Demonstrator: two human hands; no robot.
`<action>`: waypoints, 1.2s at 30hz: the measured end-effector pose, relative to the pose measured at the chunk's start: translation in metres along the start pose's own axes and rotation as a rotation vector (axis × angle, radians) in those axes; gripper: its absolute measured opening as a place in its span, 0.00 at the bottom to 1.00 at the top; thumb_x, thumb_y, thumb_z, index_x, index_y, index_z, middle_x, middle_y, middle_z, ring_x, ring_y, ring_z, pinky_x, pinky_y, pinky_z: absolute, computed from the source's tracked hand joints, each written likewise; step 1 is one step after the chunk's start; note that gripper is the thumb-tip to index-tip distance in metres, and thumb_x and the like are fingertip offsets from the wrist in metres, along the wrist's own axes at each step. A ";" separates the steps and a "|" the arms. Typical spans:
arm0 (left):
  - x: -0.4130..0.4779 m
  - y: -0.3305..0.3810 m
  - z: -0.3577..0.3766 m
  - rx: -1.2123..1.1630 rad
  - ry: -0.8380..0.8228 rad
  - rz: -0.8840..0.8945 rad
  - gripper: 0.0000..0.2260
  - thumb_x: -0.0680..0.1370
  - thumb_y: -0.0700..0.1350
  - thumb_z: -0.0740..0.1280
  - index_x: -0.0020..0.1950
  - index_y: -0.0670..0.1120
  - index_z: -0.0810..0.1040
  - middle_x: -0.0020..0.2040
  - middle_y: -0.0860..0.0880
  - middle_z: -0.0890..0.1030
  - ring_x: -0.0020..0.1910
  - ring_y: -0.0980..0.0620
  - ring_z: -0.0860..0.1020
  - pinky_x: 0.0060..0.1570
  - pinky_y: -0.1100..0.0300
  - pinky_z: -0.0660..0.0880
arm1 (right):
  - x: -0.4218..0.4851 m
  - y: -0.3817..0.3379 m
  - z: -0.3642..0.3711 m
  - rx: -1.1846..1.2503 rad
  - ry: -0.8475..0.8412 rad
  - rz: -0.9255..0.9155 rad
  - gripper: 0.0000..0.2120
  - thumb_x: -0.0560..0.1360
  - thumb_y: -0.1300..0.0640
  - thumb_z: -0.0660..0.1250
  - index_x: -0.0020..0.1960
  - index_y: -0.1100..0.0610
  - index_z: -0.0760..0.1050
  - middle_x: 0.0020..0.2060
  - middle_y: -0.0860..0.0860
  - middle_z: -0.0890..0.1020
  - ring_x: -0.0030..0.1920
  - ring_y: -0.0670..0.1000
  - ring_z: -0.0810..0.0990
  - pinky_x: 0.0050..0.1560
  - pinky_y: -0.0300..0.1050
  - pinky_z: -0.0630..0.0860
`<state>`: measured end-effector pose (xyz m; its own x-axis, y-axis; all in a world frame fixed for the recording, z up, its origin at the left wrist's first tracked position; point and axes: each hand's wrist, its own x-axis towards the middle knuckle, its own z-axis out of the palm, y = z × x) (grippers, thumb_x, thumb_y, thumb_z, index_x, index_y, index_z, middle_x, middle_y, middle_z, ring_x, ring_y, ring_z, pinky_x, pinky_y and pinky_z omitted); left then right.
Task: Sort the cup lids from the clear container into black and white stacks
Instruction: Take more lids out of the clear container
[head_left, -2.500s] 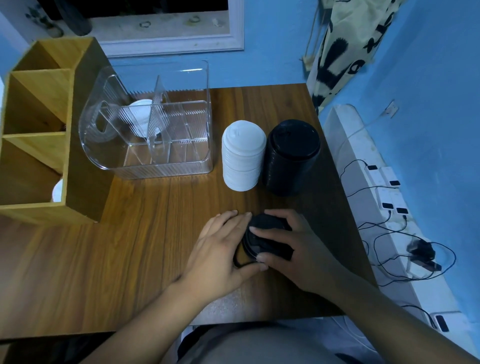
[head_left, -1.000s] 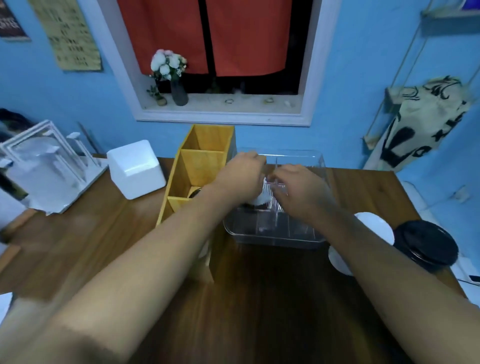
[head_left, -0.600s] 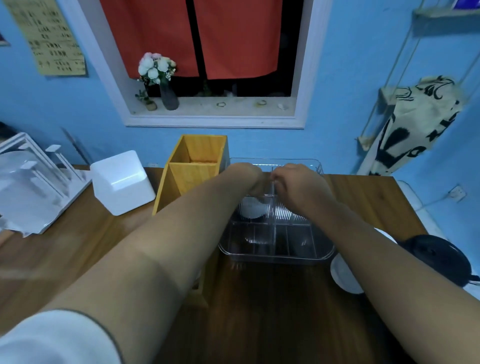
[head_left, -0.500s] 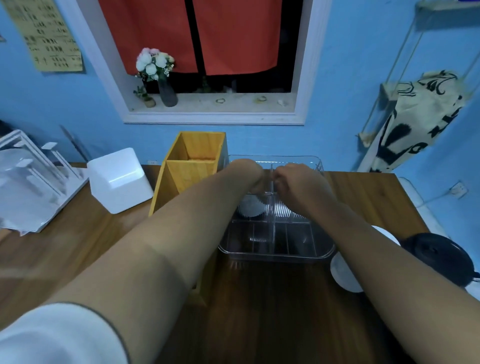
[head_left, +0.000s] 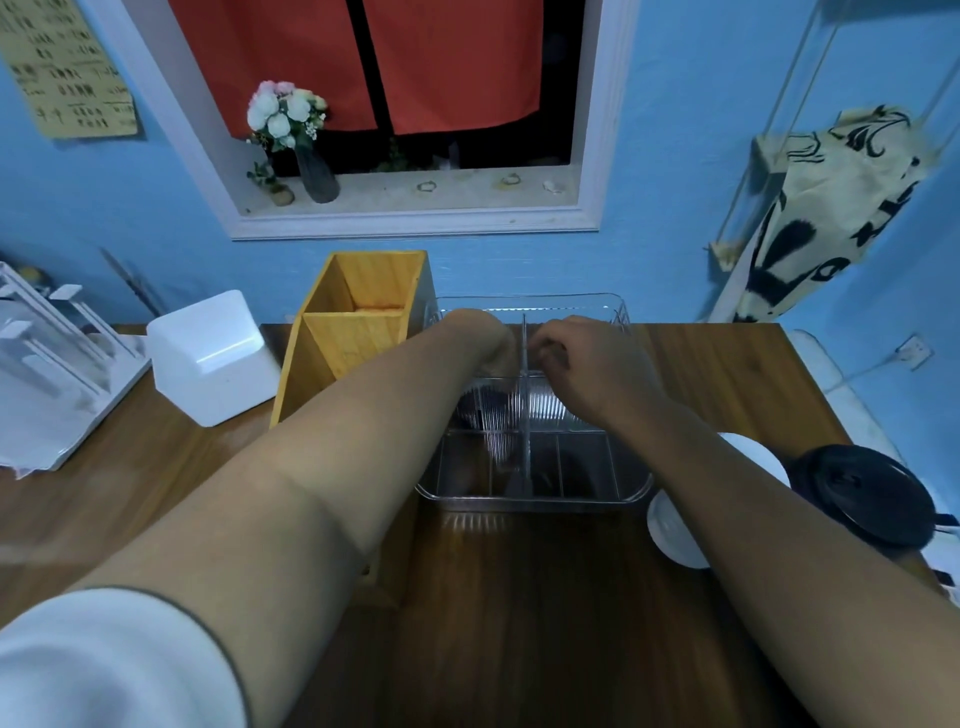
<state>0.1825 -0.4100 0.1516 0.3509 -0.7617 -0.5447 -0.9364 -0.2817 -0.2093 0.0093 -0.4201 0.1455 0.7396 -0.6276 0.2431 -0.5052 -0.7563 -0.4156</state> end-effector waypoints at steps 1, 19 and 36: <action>0.001 -0.001 0.002 -0.008 0.021 0.003 0.17 0.79 0.53 0.68 0.66 0.48 0.76 0.59 0.45 0.77 0.54 0.41 0.76 0.55 0.49 0.75 | 0.000 0.000 0.000 0.004 0.009 0.001 0.12 0.81 0.53 0.58 0.56 0.46 0.80 0.51 0.46 0.81 0.50 0.50 0.78 0.41 0.44 0.68; -0.069 -0.027 -0.005 -0.026 0.448 0.126 0.08 0.80 0.50 0.66 0.48 0.46 0.72 0.45 0.46 0.74 0.46 0.43 0.73 0.43 0.54 0.69 | -0.020 -0.013 0.004 0.042 0.074 -0.015 0.12 0.80 0.52 0.59 0.57 0.48 0.80 0.51 0.45 0.83 0.49 0.47 0.80 0.48 0.51 0.80; -0.235 0.040 0.136 -0.482 0.870 0.321 0.16 0.77 0.46 0.69 0.65 0.49 0.76 0.58 0.51 0.82 0.50 0.50 0.81 0.45 0.59 0.78 | -0.165 -0.054 0.018 1.316 -0.218 0.247 0.20 0.78 0.49 0.66 0.68 0.54 0.73 0.62 0.53 0.81 0.64 0.54 0.80 0.62 0.52 0.77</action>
<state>0.0631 -0.1629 0.1602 0.1387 -0.9451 0.2958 -0.9551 -0.0487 0.2922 -0.0775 -0.2725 0.1123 0.8093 -0.5853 -0.0503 0.0717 0.1834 -0.9804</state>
